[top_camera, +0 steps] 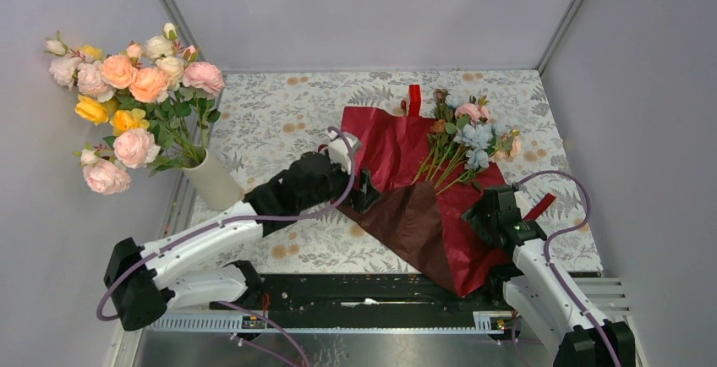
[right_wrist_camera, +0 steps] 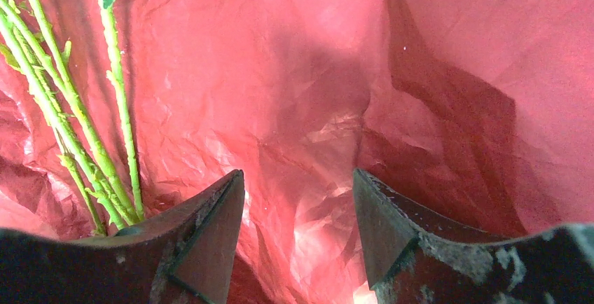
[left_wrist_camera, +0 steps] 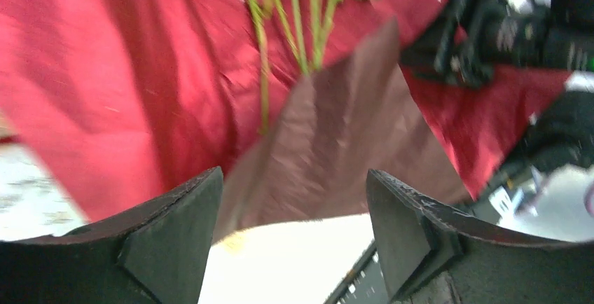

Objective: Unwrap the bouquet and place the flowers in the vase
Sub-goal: Unfold the wrapping paper at the center of the board.

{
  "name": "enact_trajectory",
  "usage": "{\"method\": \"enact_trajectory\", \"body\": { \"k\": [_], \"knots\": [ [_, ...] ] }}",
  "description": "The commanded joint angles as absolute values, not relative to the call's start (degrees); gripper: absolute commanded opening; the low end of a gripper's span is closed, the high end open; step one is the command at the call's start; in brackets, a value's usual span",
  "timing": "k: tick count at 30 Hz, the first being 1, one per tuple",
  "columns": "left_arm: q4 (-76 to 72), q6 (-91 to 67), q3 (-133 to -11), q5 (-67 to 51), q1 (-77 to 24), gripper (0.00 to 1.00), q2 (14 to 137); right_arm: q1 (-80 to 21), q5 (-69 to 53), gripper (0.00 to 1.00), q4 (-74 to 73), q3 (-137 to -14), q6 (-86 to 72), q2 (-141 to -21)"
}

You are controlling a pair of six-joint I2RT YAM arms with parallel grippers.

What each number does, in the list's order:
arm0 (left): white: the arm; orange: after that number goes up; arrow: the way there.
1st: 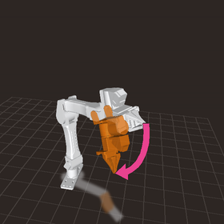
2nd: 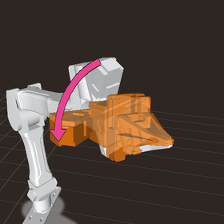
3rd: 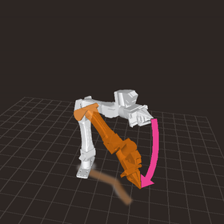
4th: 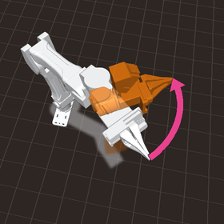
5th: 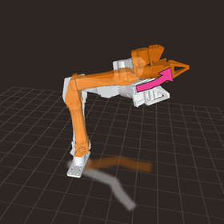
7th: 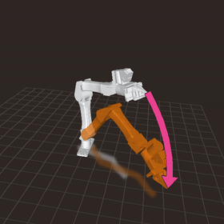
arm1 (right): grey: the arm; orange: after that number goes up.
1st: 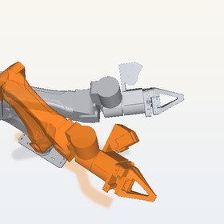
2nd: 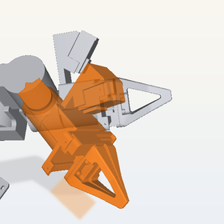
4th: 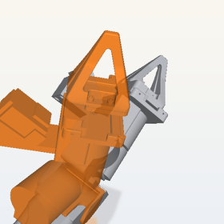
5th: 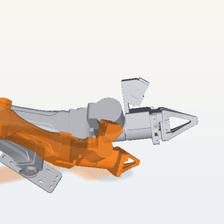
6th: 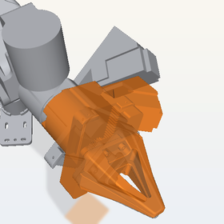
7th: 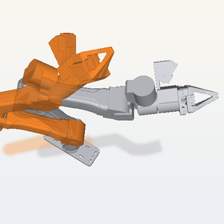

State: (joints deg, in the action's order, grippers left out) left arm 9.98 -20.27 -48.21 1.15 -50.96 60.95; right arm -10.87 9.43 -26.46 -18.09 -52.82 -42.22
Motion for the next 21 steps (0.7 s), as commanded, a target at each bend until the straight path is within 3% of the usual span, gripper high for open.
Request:
{"method": "enact_trajectory", "body": {
  "k": [1,7,21],
  "knots": [
    [1.7,-26.1,-43.3,-14.0,-52.7,0.80,64.2,-11.1,10.6,0.65,-27.1,-18.2,-53.5,-41.8],
    [-7.1,-32.5,-39.8,-20.4,-52.7,0.79,71.2,-11.1,10.8,0.65,-27.1,-18.0,-53.5,-41.8],
    [-9.2,-32.0,-37.6,-9.1,-50.3,0.78,83.3,-11.1,11.9,0.66,-27.1,-17.9,-53.0,-42.4]
  ]
}}
